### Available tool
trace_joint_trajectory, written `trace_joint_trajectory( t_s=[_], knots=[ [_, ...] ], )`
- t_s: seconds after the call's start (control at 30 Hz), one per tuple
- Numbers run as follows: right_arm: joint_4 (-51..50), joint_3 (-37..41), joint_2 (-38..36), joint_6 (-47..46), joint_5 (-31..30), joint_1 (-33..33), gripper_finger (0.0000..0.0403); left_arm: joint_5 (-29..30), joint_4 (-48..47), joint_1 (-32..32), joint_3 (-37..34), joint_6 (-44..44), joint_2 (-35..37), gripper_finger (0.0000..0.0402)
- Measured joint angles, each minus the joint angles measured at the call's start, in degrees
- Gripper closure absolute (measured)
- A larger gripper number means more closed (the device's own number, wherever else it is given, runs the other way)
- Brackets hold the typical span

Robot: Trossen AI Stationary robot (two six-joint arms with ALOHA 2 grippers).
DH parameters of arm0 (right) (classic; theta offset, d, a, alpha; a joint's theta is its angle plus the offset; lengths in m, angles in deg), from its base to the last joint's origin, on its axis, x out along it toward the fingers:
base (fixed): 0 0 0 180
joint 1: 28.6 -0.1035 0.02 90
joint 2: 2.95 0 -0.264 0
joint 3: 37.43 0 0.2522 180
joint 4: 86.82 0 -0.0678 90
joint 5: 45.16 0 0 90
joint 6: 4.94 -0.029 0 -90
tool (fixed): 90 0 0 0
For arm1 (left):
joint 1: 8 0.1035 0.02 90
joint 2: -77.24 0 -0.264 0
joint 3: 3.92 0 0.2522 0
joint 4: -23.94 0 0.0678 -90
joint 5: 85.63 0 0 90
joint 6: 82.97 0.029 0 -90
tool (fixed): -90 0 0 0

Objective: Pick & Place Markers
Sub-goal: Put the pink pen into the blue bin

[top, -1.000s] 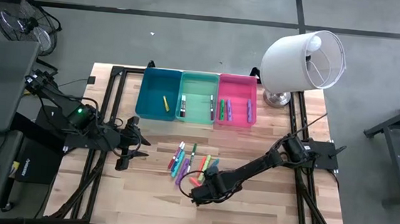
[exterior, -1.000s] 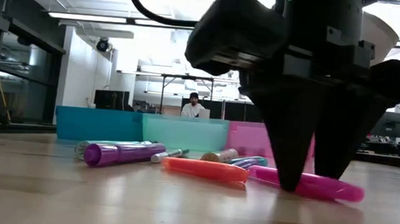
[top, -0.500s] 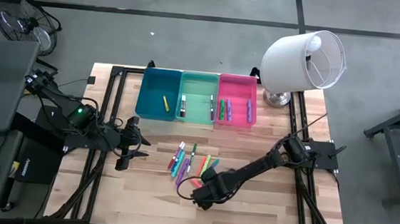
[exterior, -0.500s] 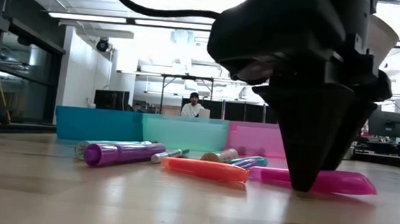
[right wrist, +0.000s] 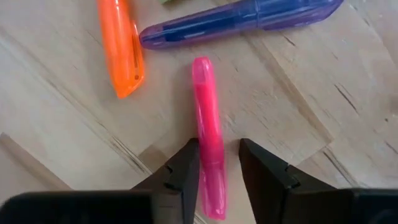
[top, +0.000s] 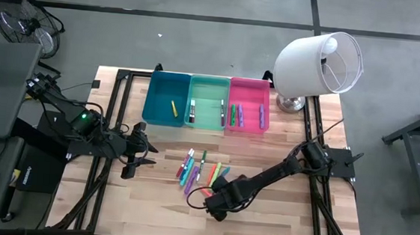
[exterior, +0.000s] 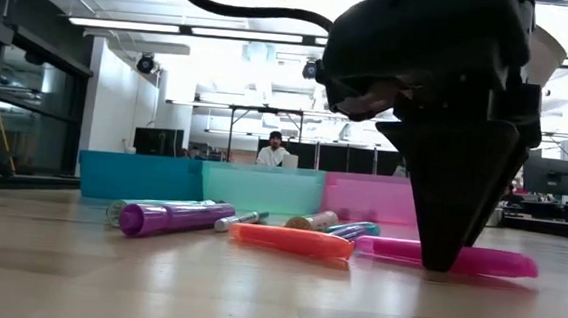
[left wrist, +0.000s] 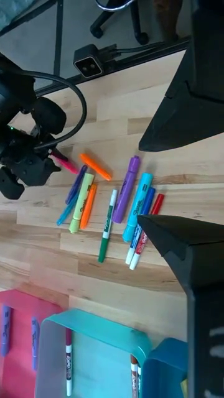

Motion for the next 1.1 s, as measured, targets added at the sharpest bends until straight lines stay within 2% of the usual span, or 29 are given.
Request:
trace_joint_trajectory(
  t_s=[0.23,1.1],
  knots=[
    [0.0,0.1,0.0,4.2,-0.8,-0.6,0.037,0.0,0.0,0.0,0.0,0.0,0.0,0.0227],
    [-4.0,0.8,-6.2,0.7,-7.0,-0.7,0.0372,0.2,1.3,0.0,0.0,-0.2,-0.1,0.0227]
  ],
)
